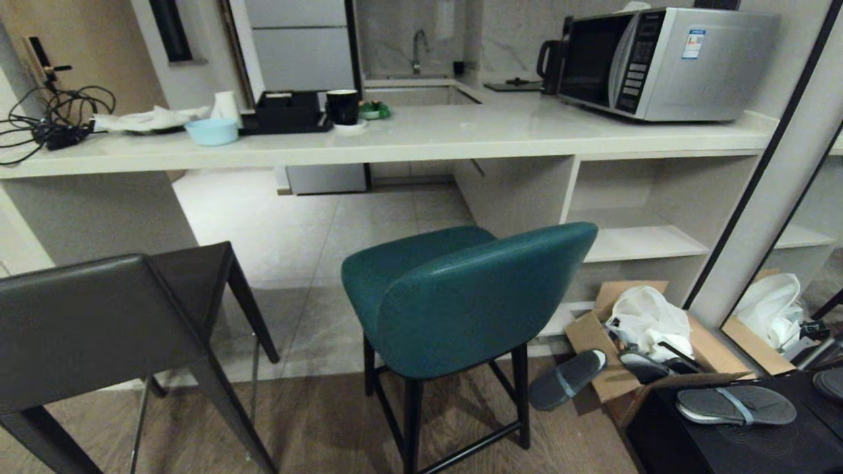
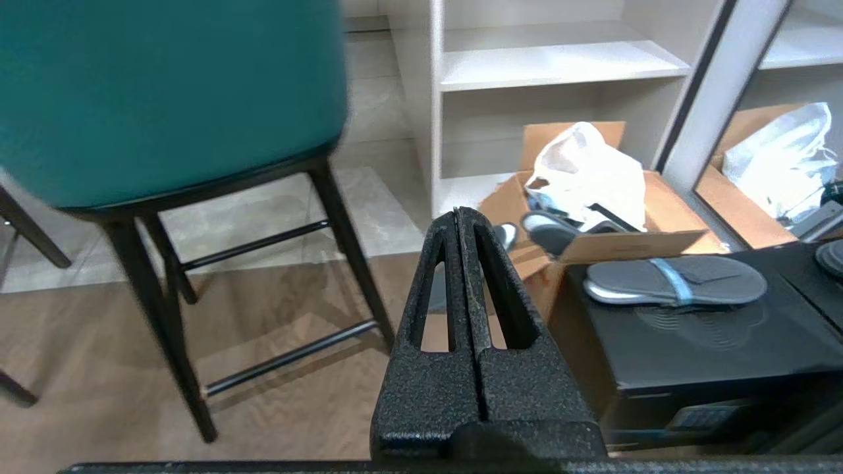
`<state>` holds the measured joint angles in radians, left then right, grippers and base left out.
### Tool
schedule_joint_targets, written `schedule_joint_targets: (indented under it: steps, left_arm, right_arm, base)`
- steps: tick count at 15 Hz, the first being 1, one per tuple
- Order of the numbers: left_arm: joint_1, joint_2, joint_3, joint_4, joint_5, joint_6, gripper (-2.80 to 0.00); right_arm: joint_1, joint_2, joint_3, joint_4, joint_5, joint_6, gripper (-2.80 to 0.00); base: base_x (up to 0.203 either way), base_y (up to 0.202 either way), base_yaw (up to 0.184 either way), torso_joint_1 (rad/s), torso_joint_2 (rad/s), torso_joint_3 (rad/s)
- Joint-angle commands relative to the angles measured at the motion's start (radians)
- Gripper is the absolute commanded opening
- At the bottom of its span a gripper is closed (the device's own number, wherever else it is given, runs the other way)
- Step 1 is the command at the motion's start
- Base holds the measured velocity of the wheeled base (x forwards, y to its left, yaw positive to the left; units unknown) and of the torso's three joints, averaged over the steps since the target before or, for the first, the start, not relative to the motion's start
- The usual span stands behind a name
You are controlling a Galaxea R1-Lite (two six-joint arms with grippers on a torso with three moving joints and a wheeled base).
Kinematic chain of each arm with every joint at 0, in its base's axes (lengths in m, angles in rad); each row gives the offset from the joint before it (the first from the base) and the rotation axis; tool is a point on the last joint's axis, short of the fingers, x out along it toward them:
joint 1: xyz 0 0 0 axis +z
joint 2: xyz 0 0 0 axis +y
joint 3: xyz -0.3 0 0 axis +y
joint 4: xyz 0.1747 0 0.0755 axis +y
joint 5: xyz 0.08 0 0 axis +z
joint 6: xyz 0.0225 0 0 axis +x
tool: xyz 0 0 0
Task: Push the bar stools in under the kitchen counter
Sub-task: Push the gray chair back under the dining table
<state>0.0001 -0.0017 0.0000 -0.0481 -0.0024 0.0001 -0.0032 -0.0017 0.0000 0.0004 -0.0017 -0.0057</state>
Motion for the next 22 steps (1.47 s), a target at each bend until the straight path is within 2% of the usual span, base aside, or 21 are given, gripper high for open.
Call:
schedule_joint_targets:
  steps: [1,22]
  left_arm:
    - [0.000,0.000,0.018,-0.001,0.002,-0.002,-2.80]
    - [0.000,0.002,0.018,-0.001,-0.001,0.000,-2.80]
  right_arm:
    - [0.000,0.002,0.000,0.000,0.000,0.000,-2.80]
    - [0.002,0.002,0.000,0.000,0.000,-0.003,-2.80]
  base:
    - [0.000,0.195,-0.001,-0.004,0.01,0.004]
    - [0.000,0.198,-0.002,0.003,0.00,0.003]
